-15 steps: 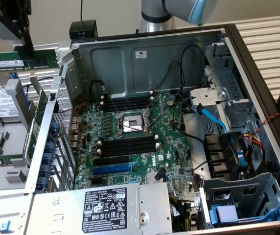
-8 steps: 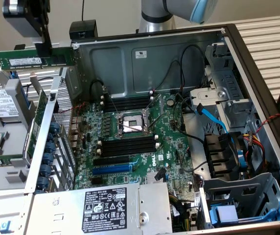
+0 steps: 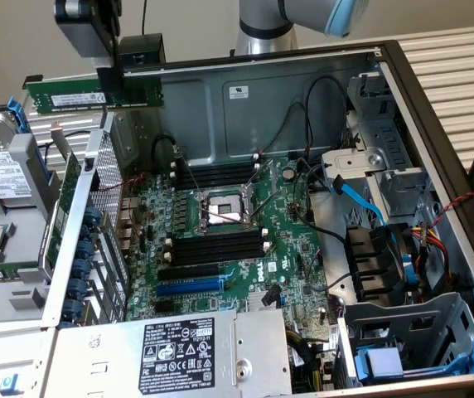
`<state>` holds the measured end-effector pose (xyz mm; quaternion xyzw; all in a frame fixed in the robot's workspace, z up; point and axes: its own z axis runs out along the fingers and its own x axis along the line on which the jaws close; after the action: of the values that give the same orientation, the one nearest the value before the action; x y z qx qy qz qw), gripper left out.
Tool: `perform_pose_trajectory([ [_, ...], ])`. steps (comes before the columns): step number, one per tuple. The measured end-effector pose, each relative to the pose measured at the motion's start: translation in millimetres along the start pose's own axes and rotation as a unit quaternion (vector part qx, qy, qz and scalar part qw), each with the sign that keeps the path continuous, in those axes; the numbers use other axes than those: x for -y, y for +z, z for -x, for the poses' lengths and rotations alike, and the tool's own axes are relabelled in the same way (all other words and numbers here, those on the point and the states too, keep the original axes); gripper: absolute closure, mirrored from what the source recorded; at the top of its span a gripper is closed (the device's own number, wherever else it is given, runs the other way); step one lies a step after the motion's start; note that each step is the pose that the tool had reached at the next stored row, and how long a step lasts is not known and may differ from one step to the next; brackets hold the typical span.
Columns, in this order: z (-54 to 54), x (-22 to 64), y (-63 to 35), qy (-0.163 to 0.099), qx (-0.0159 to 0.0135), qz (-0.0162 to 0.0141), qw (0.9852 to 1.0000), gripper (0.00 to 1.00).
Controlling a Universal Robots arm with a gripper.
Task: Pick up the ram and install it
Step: 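Insert the ram into the slot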
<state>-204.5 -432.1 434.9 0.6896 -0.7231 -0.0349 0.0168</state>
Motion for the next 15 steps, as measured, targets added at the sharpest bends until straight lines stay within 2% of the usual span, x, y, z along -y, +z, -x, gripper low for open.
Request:
perform_pose_trajectory([
  [4,0.7,12.3,-0.9,0.0,0.0001,-0.0017,1.0,0.88],
  [10,3.3,19.3,-1.4,0.002,0.0007,-0.0128,0.9999,0.88],
  [12,4.1,20.9,-1.4,0.003,0.0009,-0.0152,0.9999,0.88],
  [15,5.7,25.3,-1.4,0.005,0.0011,-0.0165,0.9999,0.88],
])
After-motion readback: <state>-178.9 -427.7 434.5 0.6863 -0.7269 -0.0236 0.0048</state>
